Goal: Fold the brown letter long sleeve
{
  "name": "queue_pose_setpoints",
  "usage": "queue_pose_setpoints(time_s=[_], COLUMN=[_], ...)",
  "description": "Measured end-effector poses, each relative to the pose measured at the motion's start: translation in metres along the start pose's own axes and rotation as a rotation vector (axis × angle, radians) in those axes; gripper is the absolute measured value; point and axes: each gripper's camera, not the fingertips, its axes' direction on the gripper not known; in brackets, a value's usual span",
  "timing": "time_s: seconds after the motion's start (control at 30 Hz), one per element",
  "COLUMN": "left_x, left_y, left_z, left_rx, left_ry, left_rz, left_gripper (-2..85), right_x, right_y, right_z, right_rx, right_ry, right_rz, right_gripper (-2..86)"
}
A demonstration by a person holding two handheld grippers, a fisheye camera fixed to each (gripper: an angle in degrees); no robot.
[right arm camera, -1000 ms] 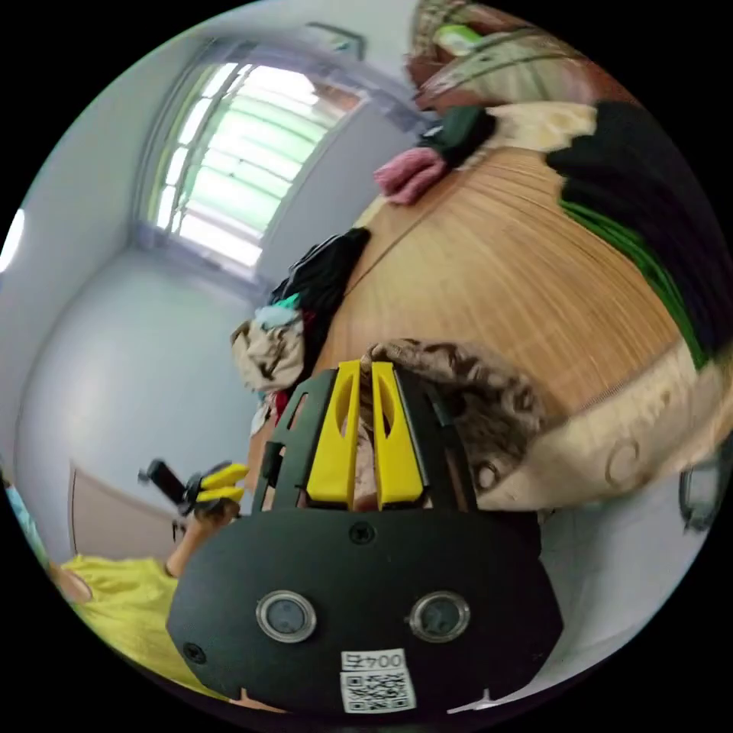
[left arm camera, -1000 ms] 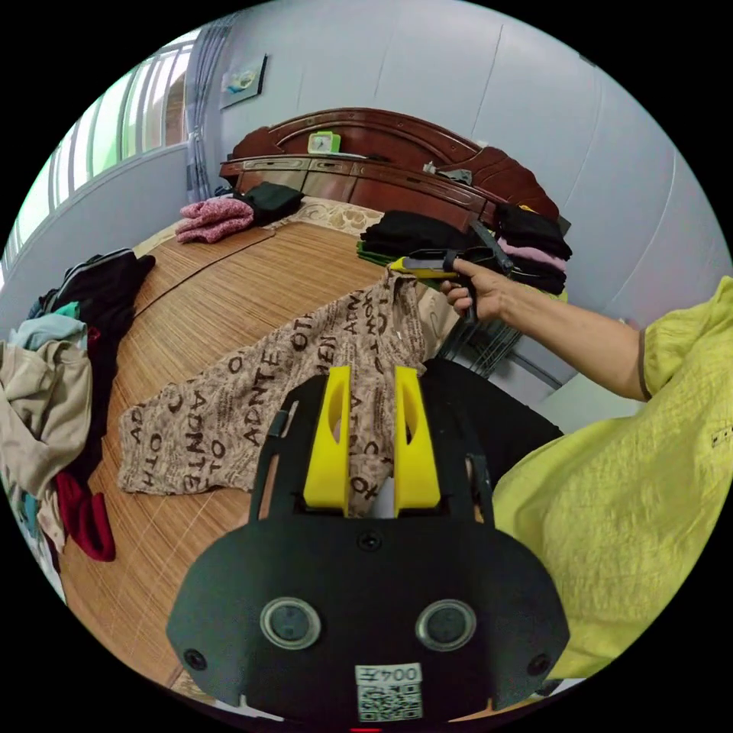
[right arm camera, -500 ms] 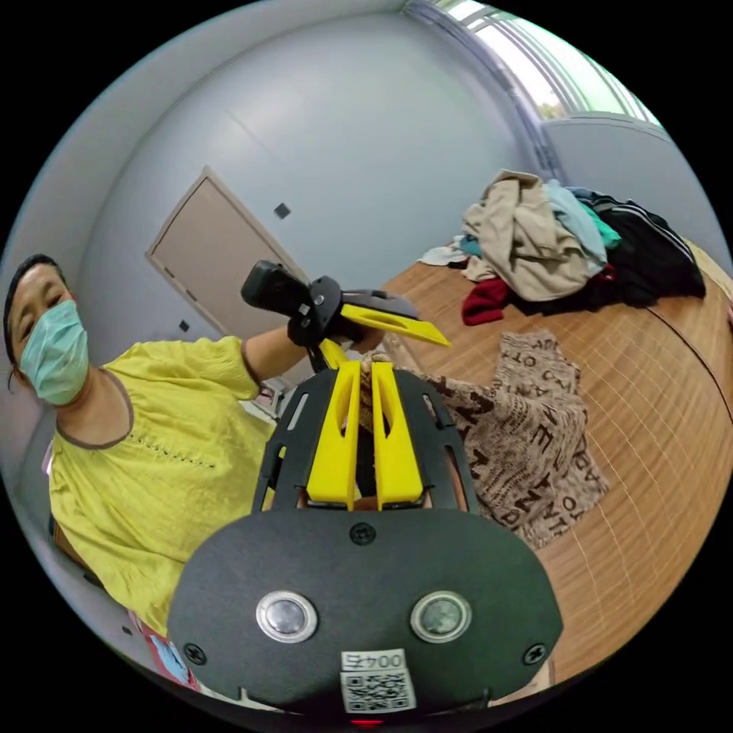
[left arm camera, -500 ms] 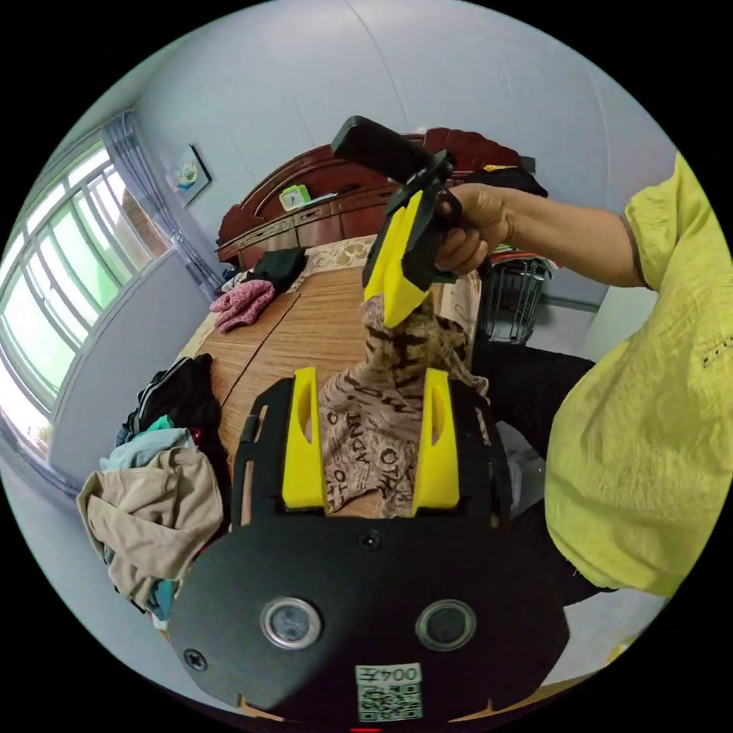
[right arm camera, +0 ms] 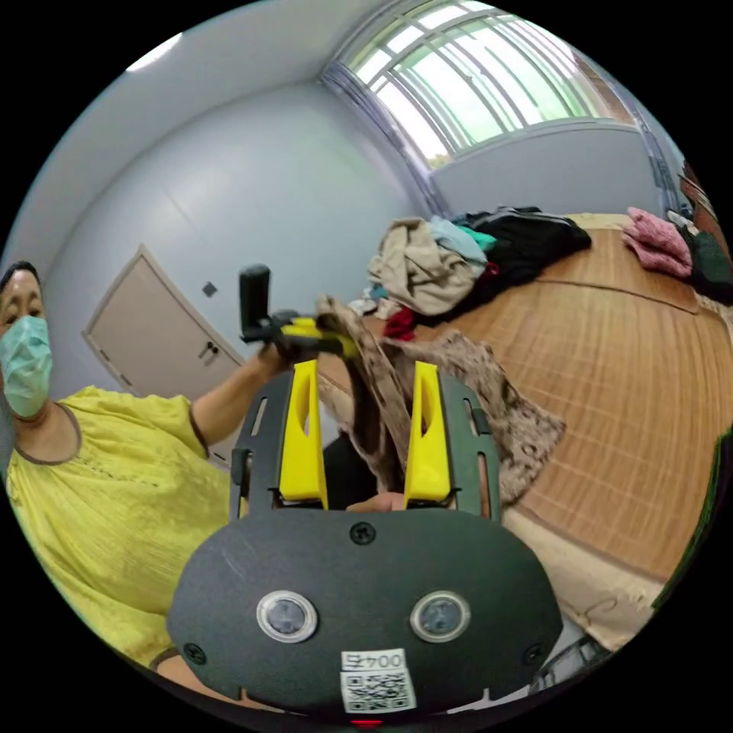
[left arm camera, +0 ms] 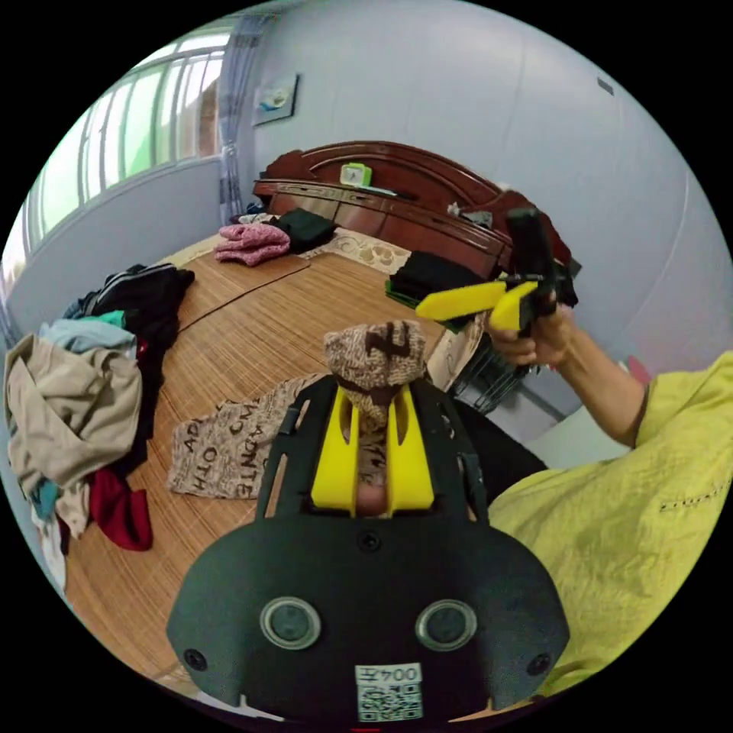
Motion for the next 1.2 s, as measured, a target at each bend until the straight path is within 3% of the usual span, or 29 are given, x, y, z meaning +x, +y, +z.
queue_pose_setpoints(time_s=[0.23, 0.5, 0.63, 1.2], left_x=[-0.058, -0.083, -0.104, -0.143], left_y=[0.017, 0.023, 0.033, 0.055], left_z=[-0.011, -0.023, -0.034, -0.041], left_rx=[0.067, 0.080, 0.117, 0.164], left_ry=[0.100, 0.102, 0.112, 0.170], left_rz=[-0.267, -0.320, -0.381, -0.450], left_gripper=[2.8, 2.4, 2.2, 2.0], right_x=[0.000, -0.033, -0.064, -0.070], right_y=[0.067, 0.050, 0.043, 0.027], right_z=[0.045, 0.081, 0.063, 0.077], right_rx=[-0.050, -0.127, -0.003, -0.057], right_ry=[0.089, 0.143, 0.231, 0.180], right_rz=[0.092, -0.014, -0.069, -0.032], right_gripper=[15.9, 16.3, 13.6, 12.6])
